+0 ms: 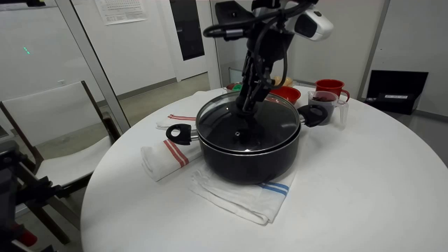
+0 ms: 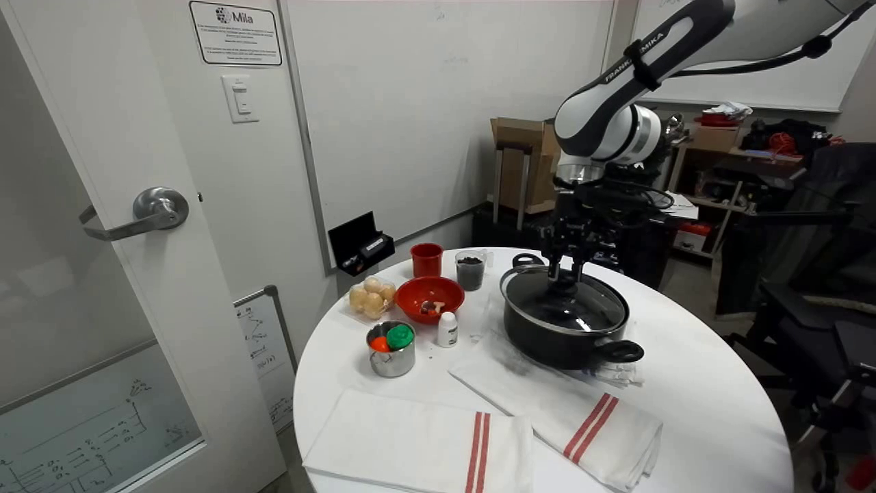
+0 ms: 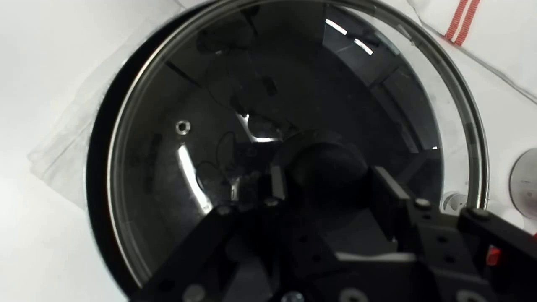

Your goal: Put the lid on the black pot

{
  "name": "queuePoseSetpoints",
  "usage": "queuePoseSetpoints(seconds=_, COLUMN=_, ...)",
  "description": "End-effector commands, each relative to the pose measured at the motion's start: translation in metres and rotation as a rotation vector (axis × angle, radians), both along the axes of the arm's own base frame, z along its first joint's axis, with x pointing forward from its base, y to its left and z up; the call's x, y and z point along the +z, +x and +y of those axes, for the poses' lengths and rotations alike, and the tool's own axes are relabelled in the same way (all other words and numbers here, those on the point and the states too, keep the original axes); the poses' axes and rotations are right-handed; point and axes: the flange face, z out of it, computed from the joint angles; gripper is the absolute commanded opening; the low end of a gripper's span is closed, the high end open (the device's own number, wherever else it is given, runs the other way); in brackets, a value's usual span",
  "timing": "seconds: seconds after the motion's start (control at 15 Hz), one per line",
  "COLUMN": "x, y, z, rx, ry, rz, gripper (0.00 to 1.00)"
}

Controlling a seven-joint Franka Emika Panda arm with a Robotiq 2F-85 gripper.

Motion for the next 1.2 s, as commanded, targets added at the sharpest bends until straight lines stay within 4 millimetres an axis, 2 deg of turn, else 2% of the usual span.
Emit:
queuePoseSetpoints(seconds=0.0, x=-0.001, y=-0.015, z=-0.012, rx=-0.034, ry=-0.010, rz=-0.001, gripper=0.25)
queuePoseSetpoints(seconds=1.13, x=0.012, y=-0.018, z=-0.021, rx=-0.038, ry=-0.100, rz=0.000, gripper=0.25)
